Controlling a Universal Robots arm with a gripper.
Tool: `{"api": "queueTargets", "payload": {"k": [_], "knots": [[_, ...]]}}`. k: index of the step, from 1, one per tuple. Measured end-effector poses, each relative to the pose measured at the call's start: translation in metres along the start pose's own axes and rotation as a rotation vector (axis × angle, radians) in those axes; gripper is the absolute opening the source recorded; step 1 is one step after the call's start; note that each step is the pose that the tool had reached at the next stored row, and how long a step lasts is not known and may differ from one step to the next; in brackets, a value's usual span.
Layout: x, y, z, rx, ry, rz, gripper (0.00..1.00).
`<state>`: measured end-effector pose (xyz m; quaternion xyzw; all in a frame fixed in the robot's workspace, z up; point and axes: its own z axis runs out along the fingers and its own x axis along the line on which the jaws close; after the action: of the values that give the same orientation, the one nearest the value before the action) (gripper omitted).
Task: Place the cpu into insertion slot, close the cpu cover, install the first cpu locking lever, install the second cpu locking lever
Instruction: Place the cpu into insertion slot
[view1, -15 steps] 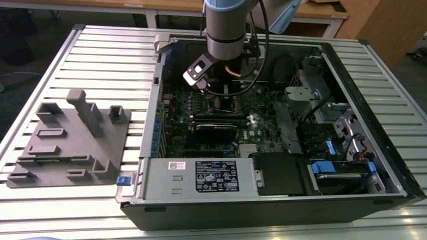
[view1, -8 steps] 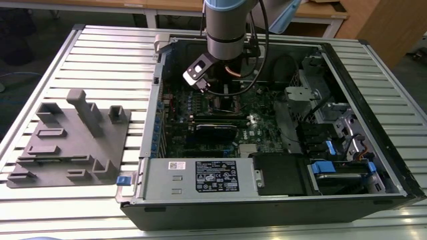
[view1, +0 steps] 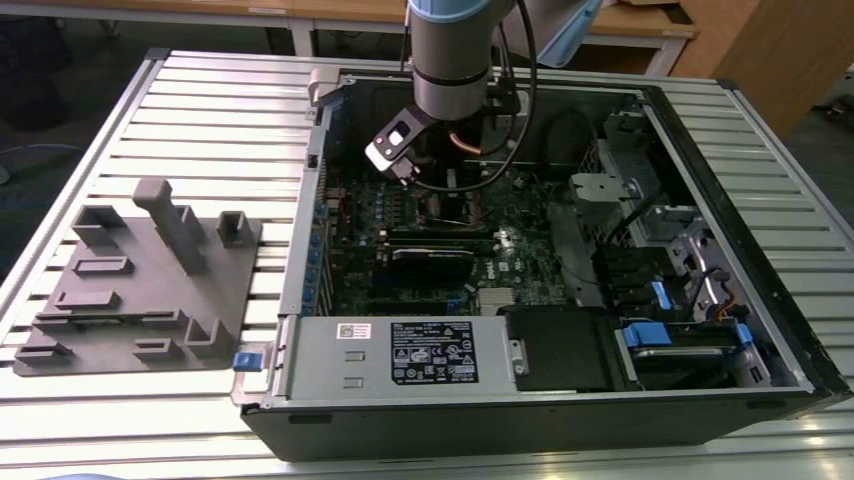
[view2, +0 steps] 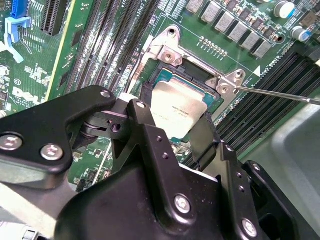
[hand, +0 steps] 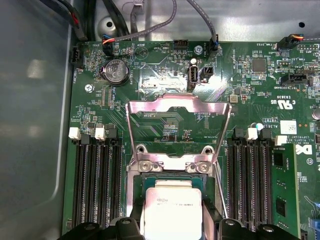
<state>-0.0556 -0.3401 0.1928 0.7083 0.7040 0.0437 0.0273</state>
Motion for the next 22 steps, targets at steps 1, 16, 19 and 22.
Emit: {"api": "queueTargets", "payload": {"k": [1,16,19,22], "knots": [[0.0000,0.0000,0.0000,0.0000,0.0000,0.000,0.54],[0.0000,-0.0002,0.0007,0.0000,0.0000,0.000,0.54],[0.0001,-0.0002,0.0008,0.0000,0.0005,0.000,0.54],[0.0001,-0.0001,0.0010,-0.0003,0.0005,0.000,0.61]]}}
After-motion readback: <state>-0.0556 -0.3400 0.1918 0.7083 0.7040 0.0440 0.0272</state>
